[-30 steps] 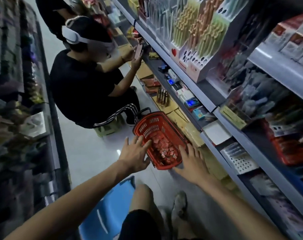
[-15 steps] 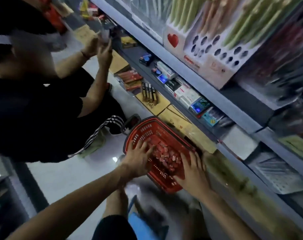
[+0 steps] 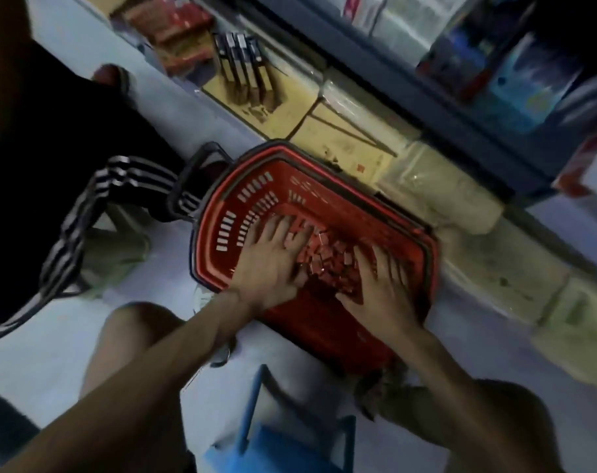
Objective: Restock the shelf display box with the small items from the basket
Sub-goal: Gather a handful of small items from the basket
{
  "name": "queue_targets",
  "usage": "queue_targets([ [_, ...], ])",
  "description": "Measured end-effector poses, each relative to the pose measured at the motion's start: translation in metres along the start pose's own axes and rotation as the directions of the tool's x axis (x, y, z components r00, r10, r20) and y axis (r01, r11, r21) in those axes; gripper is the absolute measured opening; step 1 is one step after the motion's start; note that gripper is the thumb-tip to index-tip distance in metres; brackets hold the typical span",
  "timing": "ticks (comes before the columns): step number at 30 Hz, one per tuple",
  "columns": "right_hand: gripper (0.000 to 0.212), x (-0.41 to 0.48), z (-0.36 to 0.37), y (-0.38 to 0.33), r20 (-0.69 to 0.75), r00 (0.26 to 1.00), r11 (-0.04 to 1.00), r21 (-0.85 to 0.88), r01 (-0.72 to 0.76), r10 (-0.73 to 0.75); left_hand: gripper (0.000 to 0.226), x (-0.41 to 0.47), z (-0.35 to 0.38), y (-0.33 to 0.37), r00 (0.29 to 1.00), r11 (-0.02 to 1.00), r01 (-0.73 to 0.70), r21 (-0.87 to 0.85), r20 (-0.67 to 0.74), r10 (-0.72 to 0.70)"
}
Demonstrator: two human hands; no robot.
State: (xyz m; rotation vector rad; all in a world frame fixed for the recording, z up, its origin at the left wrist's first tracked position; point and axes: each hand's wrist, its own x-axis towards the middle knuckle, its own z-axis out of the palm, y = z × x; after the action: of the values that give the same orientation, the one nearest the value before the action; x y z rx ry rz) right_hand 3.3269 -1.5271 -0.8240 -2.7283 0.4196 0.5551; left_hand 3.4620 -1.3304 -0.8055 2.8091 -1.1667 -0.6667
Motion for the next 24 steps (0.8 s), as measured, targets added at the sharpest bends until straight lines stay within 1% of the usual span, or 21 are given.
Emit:
queue_targets([
  [3,0.100,0.010,0.042,0.025,-0.004,0.999,0.998,-0.045,0.042,-0.043,0.081,0.034,0.026,-0.004,0.996,0.998,-0.050,0.036,-0.068,0.052],
  [5,0.103,0.013,0.063,0.034,-0.003,0.994,0.992,-0.064,0.108,-0.109,0.078,0.058,0.036,-0.001,0.986,0.989,-0.111,0.098,-0.113,0.122],
  [7,0.103,0.023,0.072,0.035,0.001,0.987,0.985,-0.048,0.164,-0.164,0.078,0.077,0.041,0.001,0.974,0.972,-0.151,0.180,-0.141,0.177],
  [9,0.098,0.030,0.073,0.035,-0.050,0.972,0.973,-0.051,0.225,-0.228,0.079,0.082,0.046,0.001,0.960,0.953,-0.172,0.248,-0.174,0.218],
  [10,0.097,0.033,0.073,0.036,-0.068,0.971,0.973,-0.051,0.227,-0.230,0.080,0.080,0.048,0.000,0.955,0.945,-0.166,0.283,-0.194,0.226],
  [12,0.099,0.028,0.070,0.036,-0.060,0.979,0.981,-0.021,0.194,-0.195,0.081,0.071,0.048,0.000,0.953,0.939,-0.133,0.316,-0.219,0.209],
  [14,0.100,0.020,0.066,0.038,-0.125,0.975,0.983,-0.048,0.177,-0.181,0.081,0.056,0.041,0.002,0.935,0.948,-0.107,0.300,-0.293,0.198],
  [16,0.098,0.009,0.057,0.033,-0.198,0.968,0.988,-0.026,0.149,-0.152,0.077,0.036,0.039,0.000,0.917,0.971,-0.071,0.228,-0.368,0.153],
  [18,0.100,-0.011,0.049,0.021,-0.201,0.974,0.993,0.035,0.115,-0.106,0.075,0.006,0.047,0.000,0.922,0.987,-0.002,0.158,-0.383,0.063],
  [20,0.101,-0.023,0.043,0.013,-0.267,0.961,0.995,0.045,0.091,-0.076,0.077,-0.015,0.055,0.001,0.924,0.992,0.070,0.107,-0.381,-0.024],
  [22,0.100,-0.035,0.040,0.008,-0.321,0.946,0.996,0.064,0.062,-0.038,0.077,-0.037,0.062,-0.002,0.924,0.994,0.084,0.075,-0.379,-0.049],
  [24,0.099,-0.046,0.037,0.005,-0.356,0.934,0.996,0.083,0.038,-0.006,0.076,-0.055,0.061,-0.007,0.917,0.990,0.104,0.090,-0.394,-0.060],
])
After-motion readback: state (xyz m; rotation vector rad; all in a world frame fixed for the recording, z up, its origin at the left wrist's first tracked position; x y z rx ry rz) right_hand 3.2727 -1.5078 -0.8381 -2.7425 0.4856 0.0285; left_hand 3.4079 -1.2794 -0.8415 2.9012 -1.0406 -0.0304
